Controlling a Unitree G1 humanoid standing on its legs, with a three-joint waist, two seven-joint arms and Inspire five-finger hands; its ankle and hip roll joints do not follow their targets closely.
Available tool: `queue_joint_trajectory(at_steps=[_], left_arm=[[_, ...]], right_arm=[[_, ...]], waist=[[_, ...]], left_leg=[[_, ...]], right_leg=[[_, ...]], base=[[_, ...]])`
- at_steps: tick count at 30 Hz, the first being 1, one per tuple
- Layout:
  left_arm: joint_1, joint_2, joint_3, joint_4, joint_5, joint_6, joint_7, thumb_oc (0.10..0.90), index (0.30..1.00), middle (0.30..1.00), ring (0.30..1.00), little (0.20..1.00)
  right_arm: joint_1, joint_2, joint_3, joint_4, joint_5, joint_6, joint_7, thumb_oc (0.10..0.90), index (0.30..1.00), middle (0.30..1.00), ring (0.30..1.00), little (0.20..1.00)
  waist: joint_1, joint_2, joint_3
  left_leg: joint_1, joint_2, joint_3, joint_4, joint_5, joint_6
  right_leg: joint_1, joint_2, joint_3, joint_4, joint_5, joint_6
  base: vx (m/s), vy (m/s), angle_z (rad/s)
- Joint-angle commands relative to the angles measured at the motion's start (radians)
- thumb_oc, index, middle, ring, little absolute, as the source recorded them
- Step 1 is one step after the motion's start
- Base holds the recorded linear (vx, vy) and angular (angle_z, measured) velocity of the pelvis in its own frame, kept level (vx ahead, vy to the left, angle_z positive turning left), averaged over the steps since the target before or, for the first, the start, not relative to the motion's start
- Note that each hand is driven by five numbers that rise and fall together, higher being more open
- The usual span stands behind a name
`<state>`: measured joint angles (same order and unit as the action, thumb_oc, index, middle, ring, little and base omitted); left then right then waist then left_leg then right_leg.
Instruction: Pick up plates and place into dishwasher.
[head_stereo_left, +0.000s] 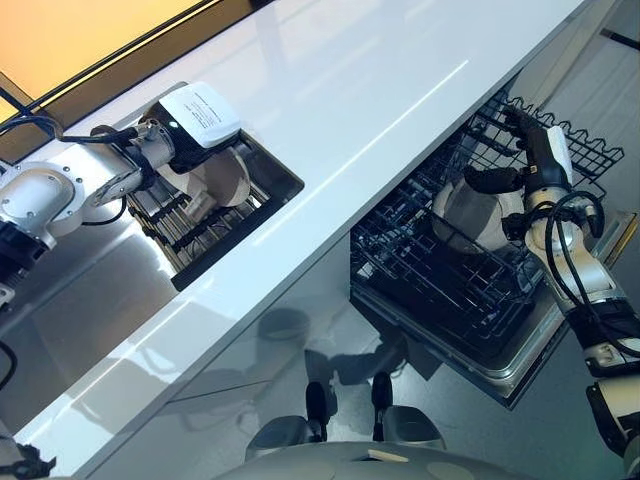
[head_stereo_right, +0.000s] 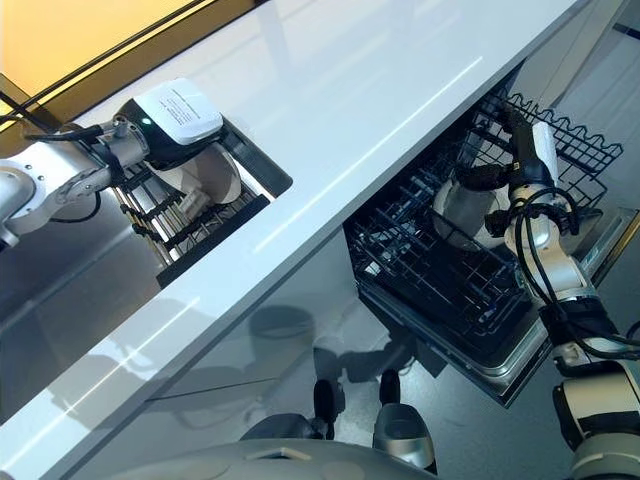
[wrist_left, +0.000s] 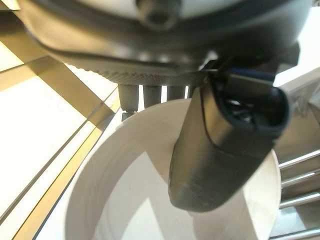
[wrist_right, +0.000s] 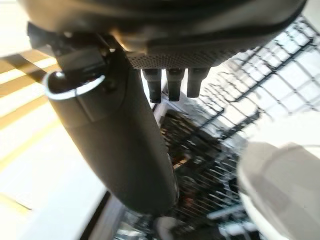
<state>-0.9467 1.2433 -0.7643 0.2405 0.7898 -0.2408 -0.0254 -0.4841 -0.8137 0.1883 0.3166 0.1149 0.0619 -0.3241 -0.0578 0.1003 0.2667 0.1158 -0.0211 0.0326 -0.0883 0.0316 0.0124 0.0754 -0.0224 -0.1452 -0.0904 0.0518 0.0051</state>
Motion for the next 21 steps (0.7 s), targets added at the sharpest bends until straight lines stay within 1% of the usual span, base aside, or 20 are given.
queue_joint_trajectory(at_steps=[1,2,4,6,7,8,9,10,11,13,16,18,19,20,21], left_arm=[[0.058,0.130,0.187,0.051,0.006,0.097,0.083,0.100,0.300,0.300,0.300,0.200],[0.095,0.136,0.225,0.040,-0.006,0.110,0.103,0.100,0.300,0.300,0.300,0.200],[0.211,0.141,0.346,0.017,-0.033,0.131,0.145,0.100,0.300,0.300,0.300,0.200],[0.278,0.140,0.416,0.003,-0.039,0.138,0.165,0.100,0.300,0.300,0.300,0.200],[0.330,0.140,0.473,-0.004,-0.049,0.144,0.187,0.100,0.300,0.300,0.300,0.200],[0.354,0.139,0.498,-0.009,-0.047,0.143,0.196,0.100,0.300,0.300,0.300,0.200],[0.406,0.138,0.554,-0.017,-0.049,0.143,0.230,0.100,0.300,0.300,0.300,0.200],[0.456,0.133,0.611,-0.028,-0.054,0.160,0.269,0.100,0.300,0.300,0.300,0.200],[0.532,0.119,0.695,-0.041,-0.046,0.174,0.331,0.100,0.300,0.300,0.300,0.200],[0.633,0.105,0.812,-0.047,-0.067,0.206,0.465,0.100,0.300,0.300,0.300,0.200],[0.775,0.053,0.972,-0.065,-0.078,0.209,0.627,0.100,0.300,0.300,0.300,0.200],[0.839,0.014,1.039,-0.082,-0.089,0.209,0.709,0.100,0.300,0.300,0.300,0.200],[0.849,0.006,1.049,-0.085,-0.086,0.209,0.719,0.100,0.300,0.300,0.300,0.200],[0.868,-0.019,1.071,-0.096,-0.096,0.207,0.767,0.100,0.300,0.300,0.300,0.200],[0.877,-0.032,1.086,-0.104,-0.099,0.203,0.791,0.100,0.300,0.300,0.300,0.200]], right_arm=[[0.040,-0.099,-0.145,-0.156,-0.061,-0.157,-0.072,0.800,0.900,0.900,0.900,0.900],[0.056,-0.099,-0.166,-0.181,-0.067,-0.176,-0.073,0.800,0.900,0.900,0.900,0.900],[0.102,-0.095,-0.222,-0.237,-0.059,-0.219,-0.063,0.800,0.900,0.900,0.900,0.900],[0.120,-0.092,-0.243,-0.260,-0.054,-0.237,-0.055,0.800,0.900,0.900,0.900,0.900],[0.136,-0.089,-0.263,-0.280,-0.046,-0.249,-0.053,0.800,0.900,0.900,0.900,0.900],[0.141,-0.087,-0.268,-0.286,-0.046,-0.254,-0.051,0.800,0.900,0.900,0.900,0.900],[0.156,-0.081,-0.283,-0.297,-0.049,-0.273,-0.045,0.800,0.900,0.900,0.900,0.900],[0.170,-0.079,-0.299,-0.317,-0.041,-0.283,-0.039,0.800,0.900,0.900,0.900,0.900],[0.185,-0.073,-0.313,-0.336,-0.043,-0.292,-0.030,0.800,0.900,0.900,0.900,0.900],[0.206,-0.070,-0.337,-0.354,-0.018,-0.313,-0.001,0.800,0.900,0.900,0.900,0.900],[0.229,-0.055,-0.349,-0.378,-0.020,-0.339,0.023,0.800,0.900,0.900,0.900,0.900],[0.237,-0.042,-0.345,-0.394,-0.023,-0.350,0.032,0.800,0.900,0.900,0.900,0.900],[0.238,-0.040,-0.344,-0.396,-0.024,-0.352,0.033,0.800,0.900,0.900,0.900,0.900],[0.242,-0.032,-0.340,-0.412,-0.020,-0.360,0.042,0.800,0.900,0.900,0.900,0.900],[0.239,-0.028,-0.334,-0.424,-0.018,-0.363,0.050,0.800,0.900,0.900,0.900,0.900]], waist=[[0.016,-0.032,-0.121],[0.018,-0.036,-0.125],[0.028,-0.045,-0.136],[0.032,-0.046,-0.141],[0.037,-0.046,-0.144],[0.038,-0.045,-0.146],[0.041,-0.044,-0.149],[0.046,-0.045,-0.153],[0.050,-0.045,-0.158],[0.060,-0.049,-0.165],[0.066,-0.055,-0.172],[0.067,-0.059,-0.175],[0.067,-0.060,-0.176],[0.070,-0.063,-0.179],[0.070,-0.064,-0.182]], left_leg=[[-0.013,-0.059,0.020,0.074,-0.120,0.009],[-0.012,-0.060,0.020,0.076,-0.122,0.008],[-0.009,-0.058,0.019,0.068,-0.119,0.005],[-0.007,-0.056,0.018,0.056,-0.112,0.003],[-0.006,-0.053,0.016,0.044,-0.103,-0.001],[-0.005,-0.052,0.016,0.038,-0.099,-0.002],[-0.004,-0.048,0.015,0.024,-0.090,-0.006],[-0.005,-0.044,0.013,0.010,-0.080,-0.012],[-0.009,-0.041,0.012,0.009,-0.075,-0.017],[-0.013,-0.041,0.010,0.015,-0.078,-0.019],[-0.023,-0.047,0.008,0.056,-0.099,-0.015],[-0.025,-0.050,0.005,0.075,-0.110,-0.011],[-0.025,-0.050,0.004,0.077,-0.112,-0.010],[-0.023,-0.051,0.001,0.078,-0.115,-0.008],[-0.020,-0.051,-0.001,0.076,-0.115,-0.007]], right_leg=[[0.015,0.057,-0.011,0.113,-0.157,0.039],[0.020,0.059,-0.009,0.105,-0.155,0.039],[0.028,0.065,-0.010,0.084,-0.148,0.041],[0.031,0.068,-0.011,0.078,-0.147,0.041],[0.032,0.069,-0.013,0.077,-0.146,0.042],[0.032,0.070,-0.014,0.076,-0.146,0.043],[0.032,0.071,-0.016,0.076,-0.147,0.044],[0.033,0.072,-0.019,0.075,-0.150,0.045],[0.031,0.072,-0.022,0.076,-0.152,0.045],[0.029,0.070,-0.028,0.076,-0.155,0.043],[0.028,0.064,-0.028,0.082,-0.161,0.036],[0.030,0.062,-0.029,0.091,-0.166,0.033],[0.030,0.062,-0.029,0.092,-0.167,0.032],[0.032,0.061,-0.030,0.097,-0.170,0.030],[0.033,0.061,-0.031,0.100,-0.172,0.030]], base=[[0.00,0.000,0.00],[-0.03,0.004,-0.01],[-0.02,0.003,-0.01],[0.00,0.000,0.00],[0.00,0.000,0.00],[-0.03,0.006,0.00],[-0.03,0.007,0.01],[-0.05,0.009,0.01],[-0.06,0.010,0.01],[-0.04,0.012,0.01],[-0.02,0.009,0.02],[0.00,0.000,0.00],[0.01,0.006,0.03],[0.01,0.005,0.09],[0.02,0.007,0.10]])
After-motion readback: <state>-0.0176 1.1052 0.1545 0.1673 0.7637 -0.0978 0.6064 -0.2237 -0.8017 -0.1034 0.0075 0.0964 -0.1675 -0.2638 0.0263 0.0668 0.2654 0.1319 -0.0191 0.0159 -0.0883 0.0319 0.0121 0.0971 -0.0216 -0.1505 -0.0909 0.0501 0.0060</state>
